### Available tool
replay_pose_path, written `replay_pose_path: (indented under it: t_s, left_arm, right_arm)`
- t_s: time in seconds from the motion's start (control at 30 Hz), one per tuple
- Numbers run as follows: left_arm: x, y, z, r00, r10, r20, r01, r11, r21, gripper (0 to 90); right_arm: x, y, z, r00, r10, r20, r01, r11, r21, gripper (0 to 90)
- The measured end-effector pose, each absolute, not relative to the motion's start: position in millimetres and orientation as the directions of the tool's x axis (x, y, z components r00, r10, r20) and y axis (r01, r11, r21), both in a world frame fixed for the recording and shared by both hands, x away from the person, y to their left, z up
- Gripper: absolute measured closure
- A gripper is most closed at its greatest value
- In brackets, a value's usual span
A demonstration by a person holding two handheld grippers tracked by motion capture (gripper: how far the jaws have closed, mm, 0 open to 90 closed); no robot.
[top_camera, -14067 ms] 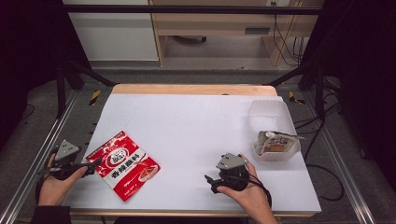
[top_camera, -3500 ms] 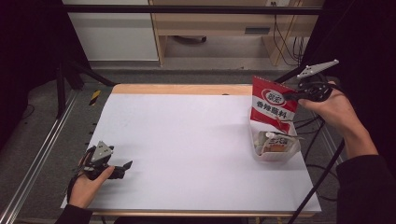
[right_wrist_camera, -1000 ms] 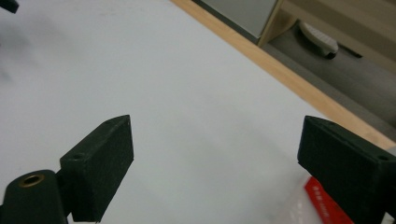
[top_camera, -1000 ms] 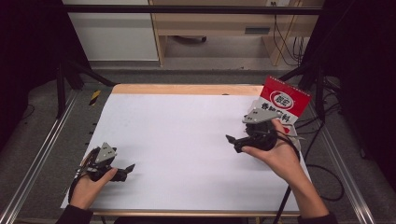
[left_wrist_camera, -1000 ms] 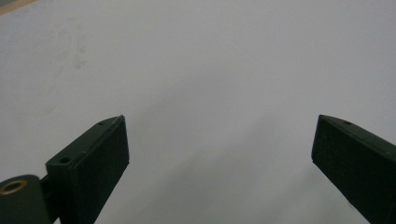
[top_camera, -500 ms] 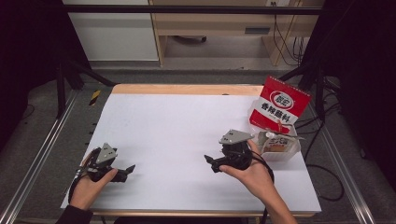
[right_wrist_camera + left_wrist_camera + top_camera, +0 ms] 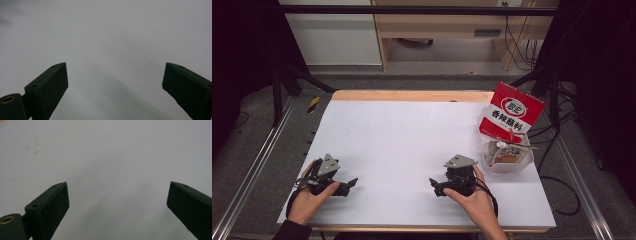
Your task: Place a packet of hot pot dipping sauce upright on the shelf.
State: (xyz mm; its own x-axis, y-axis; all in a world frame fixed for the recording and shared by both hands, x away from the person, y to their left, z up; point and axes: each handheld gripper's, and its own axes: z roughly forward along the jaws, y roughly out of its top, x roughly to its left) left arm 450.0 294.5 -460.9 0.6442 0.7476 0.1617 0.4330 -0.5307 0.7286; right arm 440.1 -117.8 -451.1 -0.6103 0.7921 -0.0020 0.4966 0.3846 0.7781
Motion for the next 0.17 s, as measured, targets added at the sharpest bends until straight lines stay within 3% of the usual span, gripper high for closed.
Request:
replay_pose_path:
  t_s: [0.17]
  left_arm:
    - [450.4,288.9,-462.0,0.651,0.738,0.177,0.428,-0.549,0.718,4.1]
  right_arm:
    - [435.3,-124.9,-459.9,-0.591,0.807,0.006,0.509,0.367,0.778,6.7]
